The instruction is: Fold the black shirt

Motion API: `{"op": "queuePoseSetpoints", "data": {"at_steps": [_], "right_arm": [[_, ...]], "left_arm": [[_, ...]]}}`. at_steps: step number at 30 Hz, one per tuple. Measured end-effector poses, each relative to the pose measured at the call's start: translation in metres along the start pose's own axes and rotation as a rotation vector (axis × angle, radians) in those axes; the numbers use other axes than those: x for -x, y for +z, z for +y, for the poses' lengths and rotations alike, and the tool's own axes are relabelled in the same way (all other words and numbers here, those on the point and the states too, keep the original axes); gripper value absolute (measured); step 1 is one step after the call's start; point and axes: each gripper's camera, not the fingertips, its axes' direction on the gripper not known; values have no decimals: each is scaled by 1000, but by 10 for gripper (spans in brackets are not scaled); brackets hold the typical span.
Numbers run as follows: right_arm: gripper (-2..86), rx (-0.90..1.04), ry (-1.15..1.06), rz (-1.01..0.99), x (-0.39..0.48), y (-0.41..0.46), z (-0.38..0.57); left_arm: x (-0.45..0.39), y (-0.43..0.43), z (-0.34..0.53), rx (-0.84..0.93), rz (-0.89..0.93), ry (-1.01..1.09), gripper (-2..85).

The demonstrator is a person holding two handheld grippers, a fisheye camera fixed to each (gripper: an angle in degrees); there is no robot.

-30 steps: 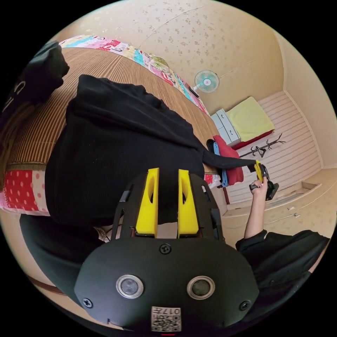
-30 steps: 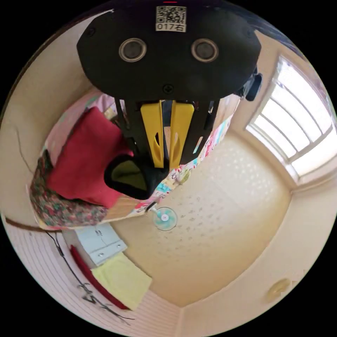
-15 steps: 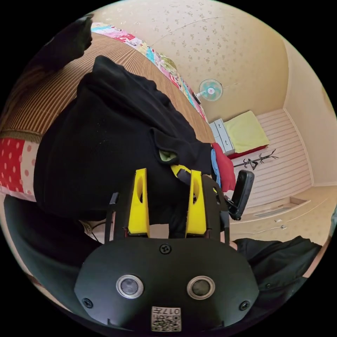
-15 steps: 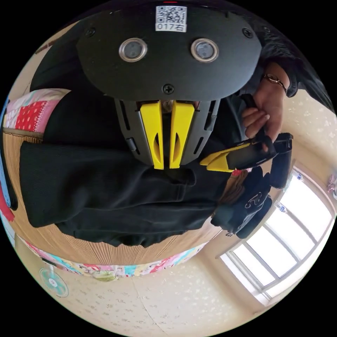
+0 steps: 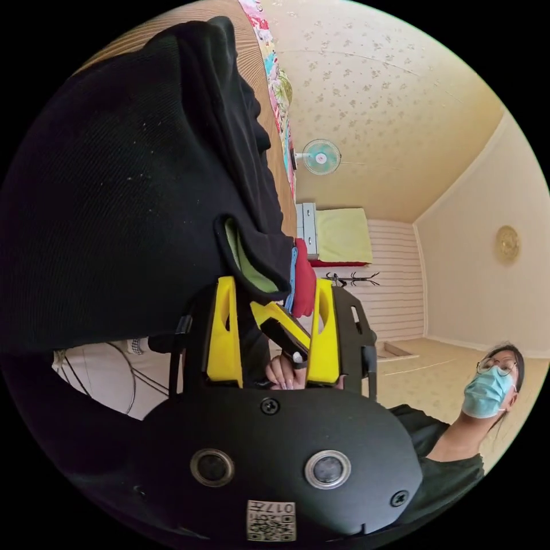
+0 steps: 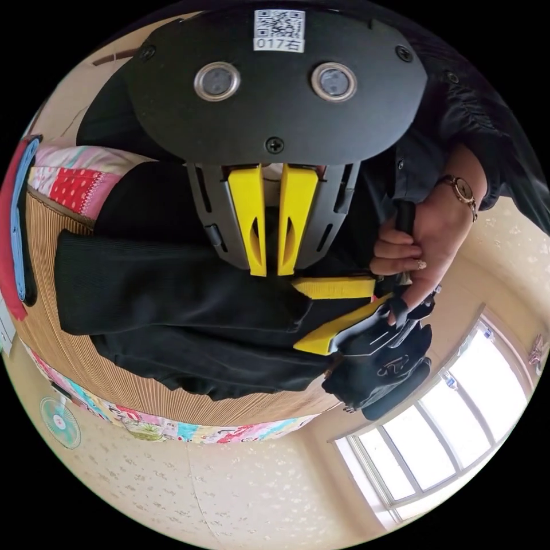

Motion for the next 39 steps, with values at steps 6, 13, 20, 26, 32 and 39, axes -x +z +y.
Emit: {"op": "queuePoseSetpoints", "data": {"at_steps": [6, 13, 20, 26, 32, 39], "right_arm": [[43, -7, 6, -185, -90, -63, -2], [125, -46, 370, -589, -269, -137, 22], [169, -329, 798, -1028, -461, -197, 63], [176, -528, 1021, -1309, -570, -221, 59], [105, -466, 1103, -1362, -619, -231, 29], [14, -584, 890, -1298, -619, -286, -37]], "left_arm": [[-8, 0, 10, -47, -119, -12, 82], [-66, 0, 13, -51, -157, 155, 71], [-136, 3, -13, 13, -192, 390, 68], [-153, 2, -41, 102, -274, 453, 66], [-179, -3, -61, 109, -436, 534, 48], [-235, -14, -82, 77, -533, 678, 35]]}}
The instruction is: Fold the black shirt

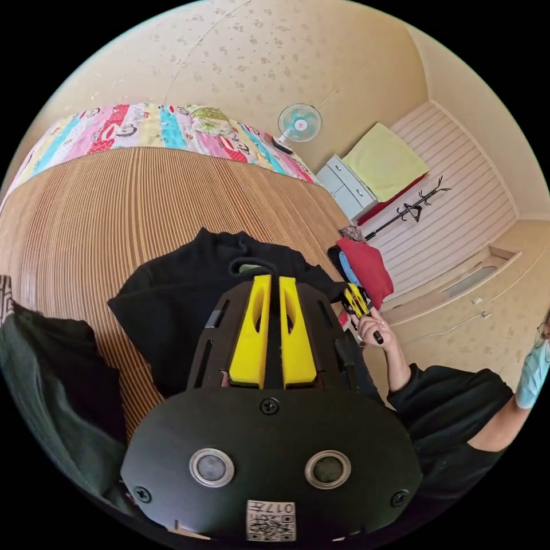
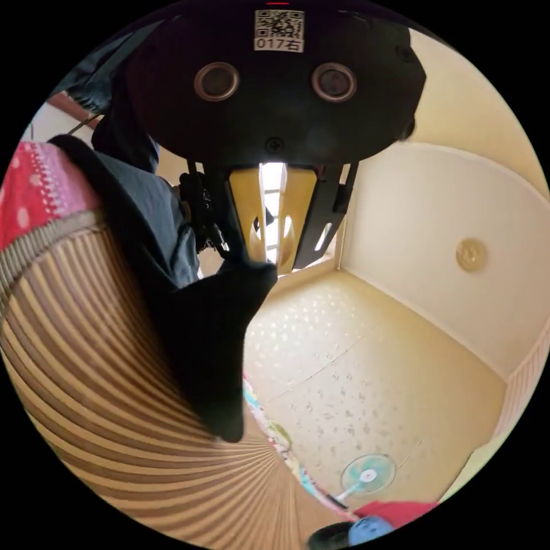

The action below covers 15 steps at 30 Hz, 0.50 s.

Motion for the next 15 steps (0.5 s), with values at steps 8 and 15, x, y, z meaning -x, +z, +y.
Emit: {"op": "queuePoseSetpoints", "data": {"at_steps": [8, 15], "right_arm": [[24, 237, 42, 258, -115, 69, 36], [67, 210, -71, 373, -143, 76, 76]], "left_arm": [[32, -26, 52, -58, -247, -140, 36], [51, 24, 104, 136, -406, -249, 38]]}}
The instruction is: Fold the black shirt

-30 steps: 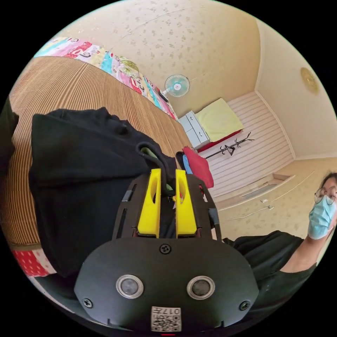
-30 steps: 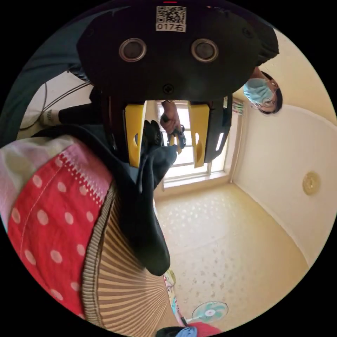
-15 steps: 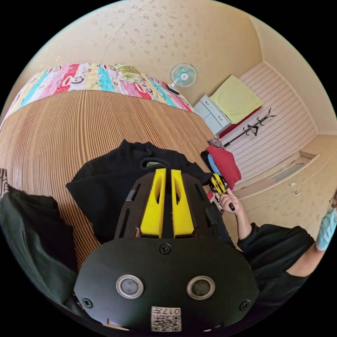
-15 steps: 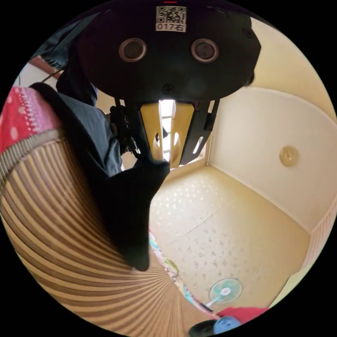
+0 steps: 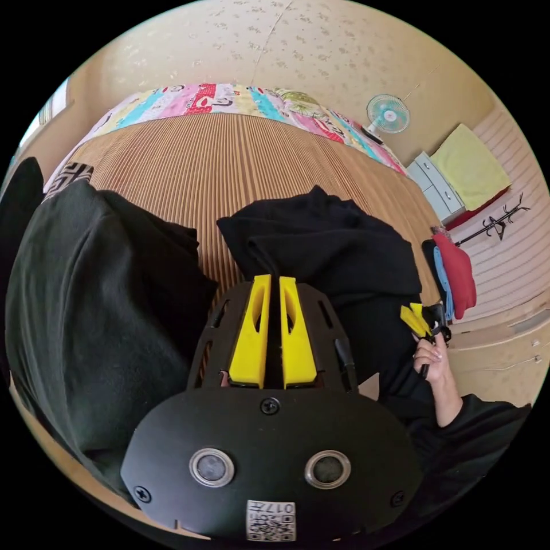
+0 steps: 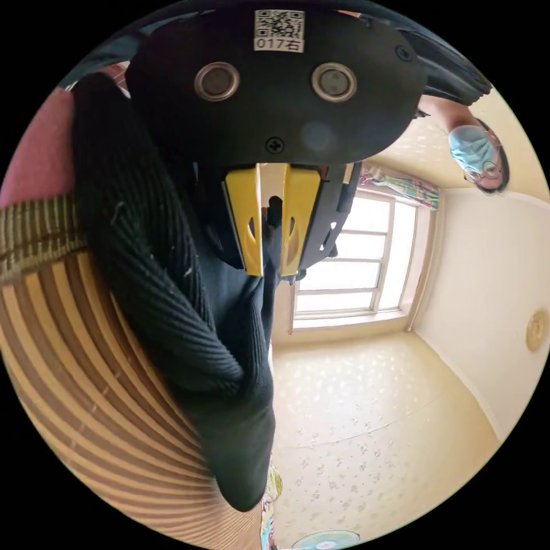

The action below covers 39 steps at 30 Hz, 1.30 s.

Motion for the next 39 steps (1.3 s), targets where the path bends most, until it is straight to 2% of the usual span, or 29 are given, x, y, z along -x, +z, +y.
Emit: {"op": "queuePoseSetpoints", "data": {"at_steps": [4, 7, 13, 15, 18, 21, 25, 26, 28, 29, 32, 39], "right_arm": [[79, 29, 15, 44, -6, 6, 11], [81, 52, -37, 157, -1, 14, 26], [69, 15, -297, 569, 20, 54, 68], [65, 0, -341, 796, 13, 83, 80], [76, -36, -412, 967, 0, 123, 98], [80, -13, -466, 1083, -20, 168, 115], [69, -35, -553, 1112, -40, 210, 148], [56, -5, -553, 1134, -55, 224, 152], [33, 73, -485, 1229, -90, 246, 148], [21, 88, -524, 1244, -104, 258, 147], [9, 166, -521, 1266, -121, 283, 134], [3, 250, -501, 1316, -166, 342, 100]], "left_arm": [[-1, -7, 3, -9, -7, -47, 46], [-4, -19, 14, -48, 12, -66, 50], [-19, -40, 74, -201, 72, -70, 79], [-24, -33, 95, -197, 54, -73, 80], [-21, -19, 112, -181, 36, -138, 98], [-20, -14, 123, -225, 140, -159, 123], [-34, -2, 123, -160, 71, -116, 113], [-37, 9, 120, -107, 46, -97, 97], [-39, 12, 120, -120, -30, -114, 57], [-39, 14, 116, -120, -32, -110, 25], [-39, 20, 97, -70, -26, -134, 12], [-71, 43, 40, 20, -193, -140, -3]]}}
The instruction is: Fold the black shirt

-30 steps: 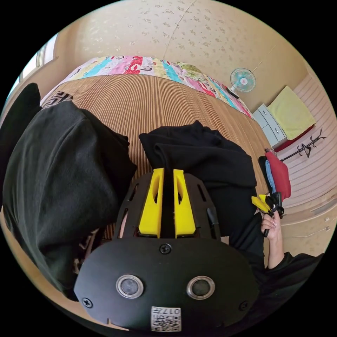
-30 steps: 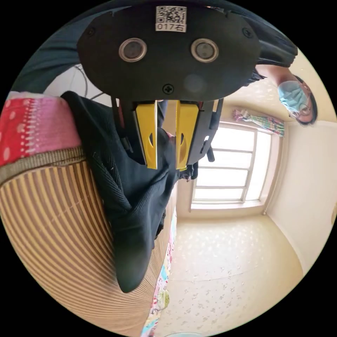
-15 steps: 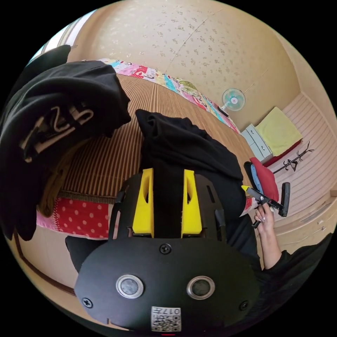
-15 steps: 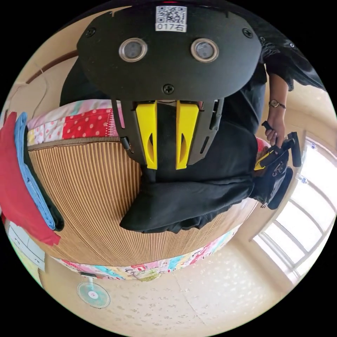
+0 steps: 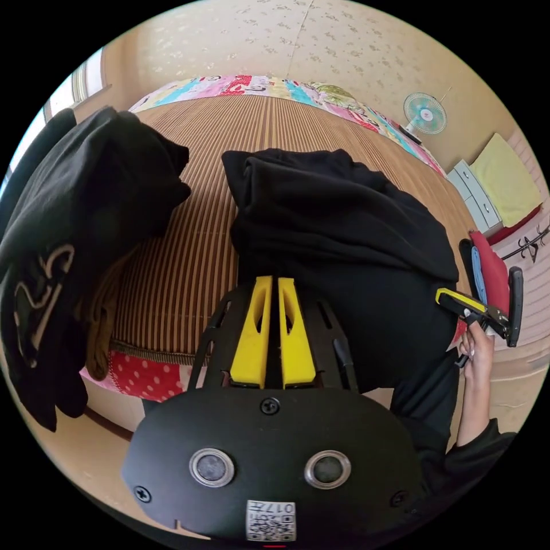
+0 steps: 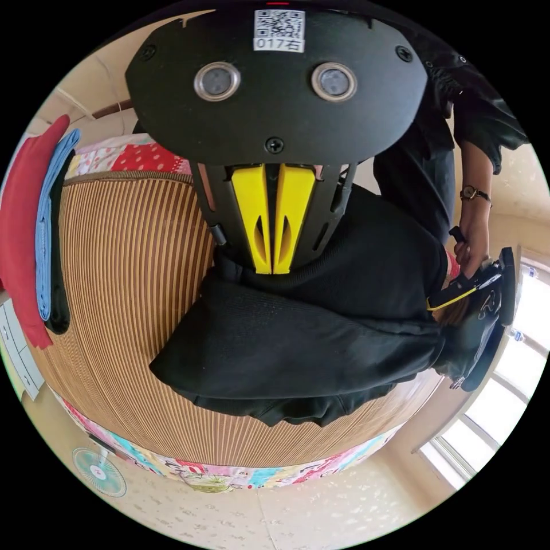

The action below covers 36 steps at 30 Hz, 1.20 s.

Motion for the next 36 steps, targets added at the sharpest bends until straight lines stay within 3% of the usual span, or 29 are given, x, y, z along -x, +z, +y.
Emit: {"op": "queuePoseSetpoints", "data": {"at_steps": [6, 17, 36], "right_arm": [[3, -39, -102, 196, 39, 50, -26], [2, -78, -22, -15, -8, 104, -65], [2, -165, -66, 90, -12, 156, -114]], "left_arm": [[-18, 13, -35, -21, -61, -5, -3], [-3, 31, -92, 1, 42, 32, 1], [-21, 60, -165, -102, -49, 97, 1]]}}
